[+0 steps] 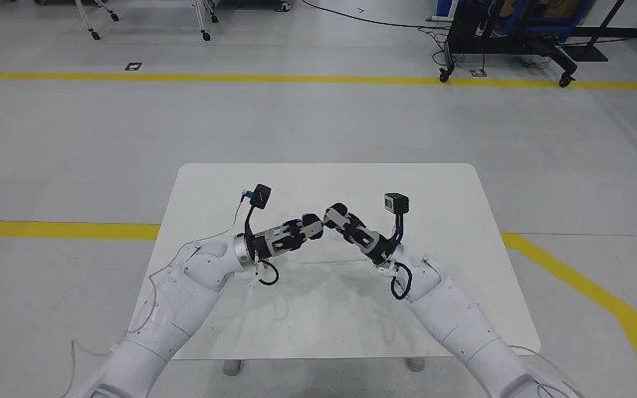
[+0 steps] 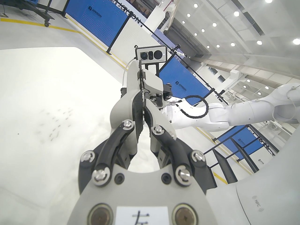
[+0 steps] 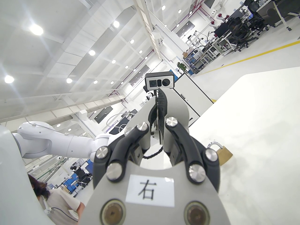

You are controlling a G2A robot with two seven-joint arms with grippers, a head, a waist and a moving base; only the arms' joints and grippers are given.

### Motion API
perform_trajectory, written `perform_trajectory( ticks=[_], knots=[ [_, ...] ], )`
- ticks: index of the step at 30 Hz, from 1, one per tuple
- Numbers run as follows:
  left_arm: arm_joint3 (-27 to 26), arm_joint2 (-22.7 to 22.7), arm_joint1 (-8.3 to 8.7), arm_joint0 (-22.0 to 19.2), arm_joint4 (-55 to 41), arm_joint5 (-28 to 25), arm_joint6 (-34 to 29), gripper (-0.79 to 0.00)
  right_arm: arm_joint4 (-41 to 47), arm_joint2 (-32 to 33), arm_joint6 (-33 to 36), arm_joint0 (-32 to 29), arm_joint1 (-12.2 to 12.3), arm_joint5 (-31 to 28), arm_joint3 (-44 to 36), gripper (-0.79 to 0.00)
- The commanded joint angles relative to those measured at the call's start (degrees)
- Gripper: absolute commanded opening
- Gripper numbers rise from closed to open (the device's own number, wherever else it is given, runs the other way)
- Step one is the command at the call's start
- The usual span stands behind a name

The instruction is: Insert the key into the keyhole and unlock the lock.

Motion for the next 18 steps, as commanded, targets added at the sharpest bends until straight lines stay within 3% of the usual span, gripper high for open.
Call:
perform_trajectory(
  ticks=[1, 18],
  knots=[
    [0.0, -0.1, -0.01, 0.0, 0.2, -0.1, 0.1, -0.785, 0.0, 0.2, 0.2, 0.0, -0.1, 0.0, 0.2, 0.0],
    [-1.1, -3.6, 0.82, 1.3, 2.6, -0.9, 2.5, -0.785, 0.1, 0.4, 0.5, 0.0, -0.2, 0.0, 0.3, 0.0]
  ],
)
